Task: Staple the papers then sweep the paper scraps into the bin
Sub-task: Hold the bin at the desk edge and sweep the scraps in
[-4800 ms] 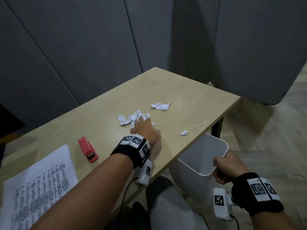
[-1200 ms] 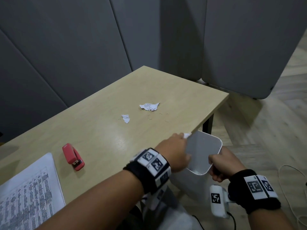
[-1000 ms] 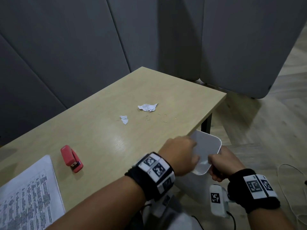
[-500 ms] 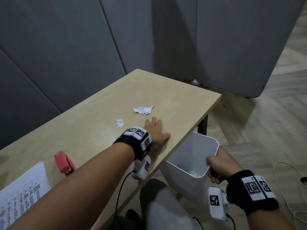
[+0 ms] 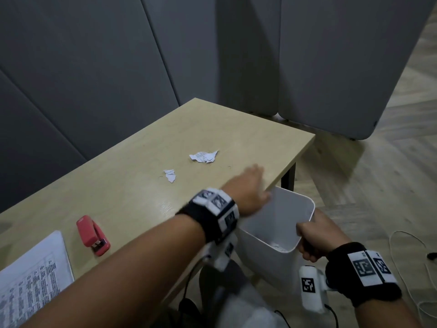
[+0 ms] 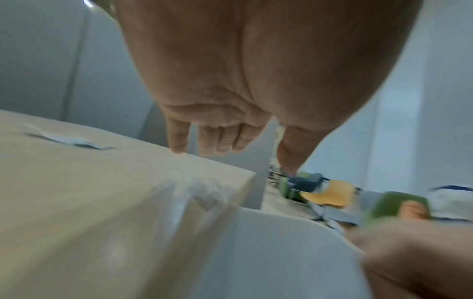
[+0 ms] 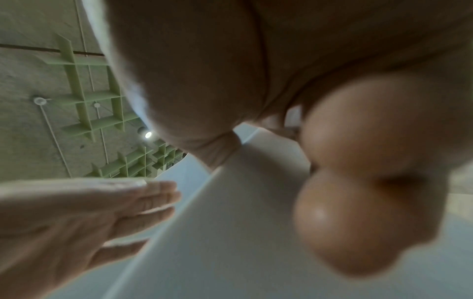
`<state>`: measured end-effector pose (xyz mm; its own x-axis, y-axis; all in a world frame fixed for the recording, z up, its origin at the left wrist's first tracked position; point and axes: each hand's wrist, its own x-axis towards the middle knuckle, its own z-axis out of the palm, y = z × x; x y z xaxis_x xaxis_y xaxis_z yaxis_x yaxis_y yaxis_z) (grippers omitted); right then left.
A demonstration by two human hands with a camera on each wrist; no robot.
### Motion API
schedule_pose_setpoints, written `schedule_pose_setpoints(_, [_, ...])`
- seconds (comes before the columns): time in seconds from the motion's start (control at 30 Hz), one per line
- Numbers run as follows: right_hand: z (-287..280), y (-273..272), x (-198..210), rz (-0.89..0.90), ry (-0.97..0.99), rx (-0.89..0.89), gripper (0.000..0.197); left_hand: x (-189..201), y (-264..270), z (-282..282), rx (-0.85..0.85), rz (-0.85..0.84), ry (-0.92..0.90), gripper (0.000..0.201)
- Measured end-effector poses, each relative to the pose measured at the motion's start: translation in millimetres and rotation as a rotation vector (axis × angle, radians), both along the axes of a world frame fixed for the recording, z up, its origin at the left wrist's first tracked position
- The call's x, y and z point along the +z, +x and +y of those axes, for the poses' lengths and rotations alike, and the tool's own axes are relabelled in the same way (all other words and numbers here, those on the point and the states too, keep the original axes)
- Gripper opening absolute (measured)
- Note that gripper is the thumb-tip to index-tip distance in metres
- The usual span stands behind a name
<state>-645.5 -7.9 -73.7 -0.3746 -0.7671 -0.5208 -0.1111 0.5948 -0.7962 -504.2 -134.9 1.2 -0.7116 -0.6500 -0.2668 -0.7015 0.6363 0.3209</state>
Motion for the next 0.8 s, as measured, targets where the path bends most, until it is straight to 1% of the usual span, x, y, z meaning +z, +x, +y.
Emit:
schedule_pose_setpoints(0.07, [1.0, -1.1, -0.7, -0.008, -0.006, -0.009, 0.037, -2.8, 5.1, -39.9, 0.154, -0.024, -0.05, 0.072])
schedule_pose_setpoints(0.13, [1.9, -2.1, 0.0, -0.01, -0.014, -0.007, 0.04, -14.0, 14.8, -69.5, 0.272, -0.138, -0.08, 0.069])
schedule_pose_setpoints(0.17, [2.2, -2.8, 0.4, -0.009, -0.017, -0.005, 0.041, -21.2, 19.7, -78.4, 0.311, -0.19, -0.084, 0.068])
schedule_pose_setpoints(0.23, [1.3, -4.7, 0.2, -0.007, -0.017, -0.002, 0.041, -32.6, 25.5, -82.7, 0.339, -0.242, -0.088, 0.068])
schedule_pose_setpoints(0.33, [-0.8, -8.0, -1.1, -0.008, -0.008, -0.002, 0.039, -36.5, 21.2, -67.3, 0.251, -0.229, -0.055, 0.077])
schedule_pose_setpoints(0.47, [-2.1, -9.0, 0.2, -0.005, -0.012, 0.01, 0.037, -24.1, 11.3, -15.5, -0.005, -0.22, -0.001, 0.082])
schedule_pose_setpoints(0.53, [-2.4, -9.1, 1.5, -0.008, -0.016, 0.012, 0.034, -20.4, 8.2, 12.0, -0.139, -0.212, 0.03, 0.082])
schedule_pose_setpoints(0.6, [-2.9, -9.2, 2.9, -0.019, -0.019, 0.01, 0.032, -17.7, 4.0, 30.7, -0.234, -0.179, 0.058, 0.076])
schedule_pose_setpoints(0.63, [-3.1, -9.3, 3.2, -0.026, -0.021, 0.01, 0.032, -16.8, 1.2, 34.8, -0.245, -0.145, 0.081, 0.073])
schedule_pose_setpoints(0.7, [-2.4, -9.6, 2.6, -0.04, -0.031, 0.006, 0.034, -11.8, -4.0, 32.7, -0.192, -0.027, 0.108, 0.066])
schedule_pose_setpoints(0.77, [-0.7, -9.9, 1.0, -0.04, -0.027, -0.005, 0.036, -3.9, -8.6, 15.9, -0.097, 0.102, 0.057, 0.06])
schedule_pose_setpoints(0.8, [0.0, -10.2, -0.2, -0.034, -0.018, -0.008, 0.038, -0.8, -9.8, 2.5, -0.039, 0.122, 0.03, 0.06])
